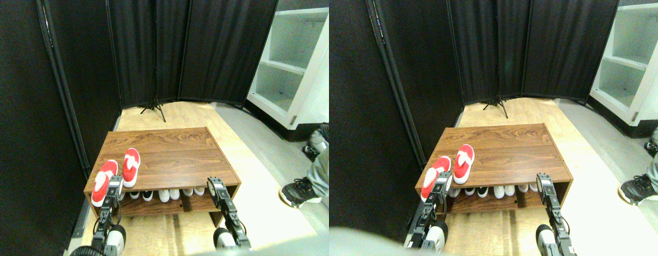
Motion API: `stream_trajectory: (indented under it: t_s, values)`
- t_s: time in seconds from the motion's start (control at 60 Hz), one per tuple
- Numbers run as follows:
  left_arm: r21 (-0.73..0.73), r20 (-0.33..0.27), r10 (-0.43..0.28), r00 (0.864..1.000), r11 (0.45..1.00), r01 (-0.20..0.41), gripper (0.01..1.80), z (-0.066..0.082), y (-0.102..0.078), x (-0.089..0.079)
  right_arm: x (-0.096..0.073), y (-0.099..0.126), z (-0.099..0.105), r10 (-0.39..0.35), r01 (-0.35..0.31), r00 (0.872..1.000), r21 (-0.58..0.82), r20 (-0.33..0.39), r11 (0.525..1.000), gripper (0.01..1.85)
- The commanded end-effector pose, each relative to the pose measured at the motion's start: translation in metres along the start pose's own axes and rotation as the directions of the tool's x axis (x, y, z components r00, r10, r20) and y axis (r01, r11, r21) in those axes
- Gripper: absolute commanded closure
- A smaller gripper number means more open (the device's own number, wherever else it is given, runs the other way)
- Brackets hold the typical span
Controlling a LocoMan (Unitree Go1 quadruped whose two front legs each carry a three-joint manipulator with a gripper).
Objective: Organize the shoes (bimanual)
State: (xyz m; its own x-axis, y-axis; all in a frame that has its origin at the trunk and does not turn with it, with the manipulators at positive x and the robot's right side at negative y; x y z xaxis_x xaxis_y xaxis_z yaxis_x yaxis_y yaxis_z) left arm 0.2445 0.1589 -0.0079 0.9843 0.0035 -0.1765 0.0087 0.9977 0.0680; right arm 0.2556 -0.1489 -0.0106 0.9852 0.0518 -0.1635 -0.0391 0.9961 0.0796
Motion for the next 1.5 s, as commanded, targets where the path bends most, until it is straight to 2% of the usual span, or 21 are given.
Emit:
stream_trajectory:
  t_s: [0.017, 0.383, 0.4, 0.467, 0.5, 0.633, 0.75, 0.833, 0.9, 0.983, 1.1, 1.15, 1.183, 1.217, 1.267, 1.3, 1.333, 1.4, 1.417, 1.433, 1.5]
  values:
    - [-0.006, 0.028, -0.009, 1.000, 1.000, 0.009, 1.80, 0.004, -0.002, 0.001, 0.001, 0.001, 0.005, 0.004, -0.004, 1.000, -0.009, 0.023, 1.000, 1.49]
    - [0.016, 0.020, -0.012, 1.000, 1.000, 0.011, 1.80, 0.005, -0.004, -0.006, -0.005, 0.002, 0.004, 0.010, -0.010, 1.000, -0.016, 0.013, 1.000, 1.48]
    - [0.024, 0.023, -0.019, 1.000, 1.000, 0.019, 1.70, 0.005, -0.004, -0.007, -0.005, 0.002, 0.004, 0.011, -0.011, 1.000, -0.013, 0.016, 1.000, 1.49]
    - [0.023, 0.032, -0.026, 0.999, 0.999, 0.025, 1.62, 0.005, -0.004, -0.008, -0.006, 0.002, 0.004, 0.015, -0.015, 1.000, -0.010, 0.021, 1.000, 1.49]
    - [0.028, 0.047, -0.047, 0.998, 0.999, 0.046, 1.44, 0.004, -0.003, -0.009, -0.007, 0.002, 0.004, 0.022, -0.022, 0.999, -0.005, 0.027, 1.000, 1.50]
    - [0.032, 0.038, -0.052, 0.998, 0.998, 0.051, 1.27, 0.004, -0.002, -0.012, -0.007, 0.001, 0.003, 0.037, -0.038, 0.997, 0.014, 0.067, 0.999, 1.53]
    - [0.011, 0.061, -0.084, 0.995, 0.996, 0.084, 1.27, 0.005, 0.000, -0.016, -0.007, 0.001, 0.004, 0.040, -0.042, 0.996, 0.019, 0.080, 0.999, 1.56]
    - [-0.004, 0.063, -0.079, 0.995, 0.997, 0.080, 1.26, 0.006, 0.000, -0.023, -0.007, 0.000, 0.004, 0.041, -0.043, 0.996, 0.021, 0.085, 0.999, 1.56]
    - [-0.078, 0.106, -0.091, 0.990, 0.992, 0.100, 1.30, 0.007, 0.001, -0.031, -0.008, 0.000, 0.004, 0.041, -0.043, 0.996, 0.020, 0.083, 0.999, 1.55]
    - [-0.189, 0.162, -0.059, 0.985, 0.978, 0.089, 1.39, 0.007, 0.003, -0.043, -0.009, 0.000, 0.004, 0.051, -0.056, 0.994, 0.050, 0.101, 0.997, 1.56]
    - [-0.276, 0.186, 0.005, 0.983, 0.960, 0.047, 1.40, 0.007, 0.013, -0.055, -0.008, 0.000, 0.003, 0.077, -0.091, 0.986, 0.089, 0.147, 0.992, 1.57]
    - [-0.342, 0.194, 0.066, 0.979, 0.940, 0.005, 1.36, 0.006, 0.021, -0.062, -0.006, -0.001, 0.002, 0.105, -0.145, 0.973, 0.192, 0.207, 0.971, 1.57]
    - [-0.350, 0.195, 0.073, 0.978, 0.937, 0.000, 1.36, 0.006, 0.023, -0.063, -0.006, -0.001, 0.002, 0.108, -0.154, 0.970, 0.210, 0.218, 0.965, 1.57]
    - [-0.370, 0.214, 0.081, 0.974, 0.929, 0.004, 1.33, 0.004, 0.031, -0.065, -0.005, -0.002, 0.000, 0.098, -0.186, 0.958, 0.323, 0.271, 0.928, 1.56]
    - [-0.384, 0.216, 0.096, 0.972, 0.923, -0.006, 1.31, 0.003, 0.035, -0.067, -0.006, -0.002, 0.000, 0.072, -0.184, 0.959, 0.410, 0.275, 0.893, 1.54]
    - [-0.401, 0.219, 0.110, 0.969, 0.916, -0.013, 1.29, 0.002, 0.040, -0.070, -0.007, -0.003, -0.001, 0.042, -0.204, 0.956, 0.552, 0.291, 0.809, 1.52]
    - [-0.428, 0.217, 0.128, 0.968, 0.904, -0.024, 1.27, 0.000, 0.043, -0.071, -0.008, -0.003, -0.001, 0.034, -0.231, 0.948, 0.610, 0.317, 0.758, 1.50]
    - [-0.469, 0.214, 0.154, 0.965, 0.882, -0.037, 1.25, -0.001, 0.047, -0.074, -0.011, -0.003, -0.001, 0.024, -0.252, 0.946, 0.683, 0.325, 0.686, 1.48]
    - [-0.486, 0.213, 0.163, 0.963, 0.873, -0.040, 1.23, -0.002, 0.049, -0.074, -0.012, -0.003, -0.001, 0.000, -0.251, 0.946, 0.731, 0.325, 0.635, 1.49]
    - [-0.503, 0.211, 0.168, 0.963, 0.863, -0.041, 1.22, -0.003, 0.050, -0.075, -0.012, -0.003, -0.001, -0.005, -0.259, 0.944, 0.747, 0.331, 0.613, 1.49]
    - [-0.538, 0.206, 0.188, 0.960, 0.841, -0.049, 1.19, -0.004, 0.054, -0.077, -0.014, -0.004, -0.002, -0.002, -0.267, 0.941, 0.743, 0.339, 0.613, 1.49]
